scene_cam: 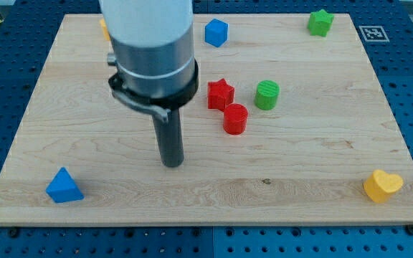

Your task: Move blue triangle upwards

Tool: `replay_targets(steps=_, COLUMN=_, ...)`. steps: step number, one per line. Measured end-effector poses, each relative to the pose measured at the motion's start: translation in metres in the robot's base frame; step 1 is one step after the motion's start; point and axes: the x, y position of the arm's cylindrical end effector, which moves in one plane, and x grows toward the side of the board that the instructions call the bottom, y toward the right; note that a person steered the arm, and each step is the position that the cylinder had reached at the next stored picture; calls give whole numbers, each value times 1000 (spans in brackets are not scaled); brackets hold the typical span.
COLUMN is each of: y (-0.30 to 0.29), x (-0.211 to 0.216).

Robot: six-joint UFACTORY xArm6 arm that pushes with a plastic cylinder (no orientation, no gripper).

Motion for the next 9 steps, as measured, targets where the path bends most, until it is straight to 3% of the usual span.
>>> replay_targets(steps=1, y=-5, x=36)
replay_targets(steps=3, y=-83, x=71)
replay_targets(steps=5, y=-145, x=47)
replay_targets(steps=7, y=-167, x=12)
replay_targets(steps=9, y=-176, x=12)
